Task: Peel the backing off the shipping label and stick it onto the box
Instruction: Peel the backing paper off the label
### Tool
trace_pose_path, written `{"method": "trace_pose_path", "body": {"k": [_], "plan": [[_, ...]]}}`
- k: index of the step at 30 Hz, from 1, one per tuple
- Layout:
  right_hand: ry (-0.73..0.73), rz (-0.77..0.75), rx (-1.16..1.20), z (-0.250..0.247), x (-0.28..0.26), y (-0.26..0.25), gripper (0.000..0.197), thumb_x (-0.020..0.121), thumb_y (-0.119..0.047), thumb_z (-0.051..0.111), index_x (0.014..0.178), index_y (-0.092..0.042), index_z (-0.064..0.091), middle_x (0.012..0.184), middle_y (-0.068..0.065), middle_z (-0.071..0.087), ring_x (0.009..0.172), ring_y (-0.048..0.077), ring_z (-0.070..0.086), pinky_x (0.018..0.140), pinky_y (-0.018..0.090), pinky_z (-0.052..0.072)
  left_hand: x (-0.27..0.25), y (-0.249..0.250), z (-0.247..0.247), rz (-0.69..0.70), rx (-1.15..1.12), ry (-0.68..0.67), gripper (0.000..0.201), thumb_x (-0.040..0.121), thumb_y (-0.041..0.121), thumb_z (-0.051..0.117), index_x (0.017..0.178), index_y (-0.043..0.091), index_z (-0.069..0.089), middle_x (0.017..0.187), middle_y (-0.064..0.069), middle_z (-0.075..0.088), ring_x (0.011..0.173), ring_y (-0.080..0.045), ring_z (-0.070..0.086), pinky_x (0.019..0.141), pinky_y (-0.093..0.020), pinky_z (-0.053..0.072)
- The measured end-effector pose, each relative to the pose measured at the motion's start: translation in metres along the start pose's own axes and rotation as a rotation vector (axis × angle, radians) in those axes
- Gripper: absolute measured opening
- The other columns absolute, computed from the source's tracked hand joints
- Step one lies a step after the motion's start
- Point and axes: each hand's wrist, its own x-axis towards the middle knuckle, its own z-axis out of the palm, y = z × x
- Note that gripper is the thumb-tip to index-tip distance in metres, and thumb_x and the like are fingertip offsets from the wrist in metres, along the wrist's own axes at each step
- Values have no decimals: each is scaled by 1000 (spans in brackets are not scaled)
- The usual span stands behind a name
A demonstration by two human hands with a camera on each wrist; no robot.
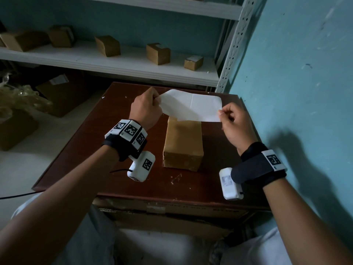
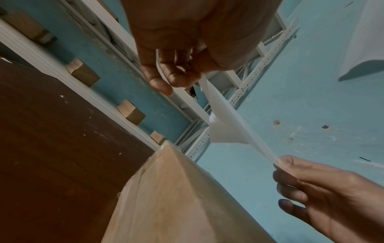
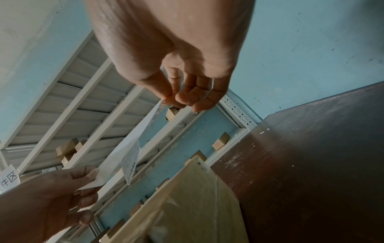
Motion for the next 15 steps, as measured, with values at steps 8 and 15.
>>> {"method": "trace_pose_path", "body": {"k": [8, 15], "plan": [[-11, -2, -20, -1, 1, 2, 11, 98, -22, 52, 93, -14, 56, 75, -5, 55, 68, 12, 54, 67, 34, 48, -2, 1, -2, -18, 22, 2, 14, 91, 8, 42, 92, 12, 54, 96, -7, 59, 84, -22, 54, 63, -28, 36], [-12, -4, -20, -2, 1, 3, 11, 98, -21, 52, 97, -11, 57, 77, -5, 56, 69, 11, 55, 69, 31, 48, -5, 5, -4, -21, 37, 3, 14, 93, 9, 41, 96, 10, 55, 97, -7, 57, 85, -22, 52, 68, -30, 34]]}}
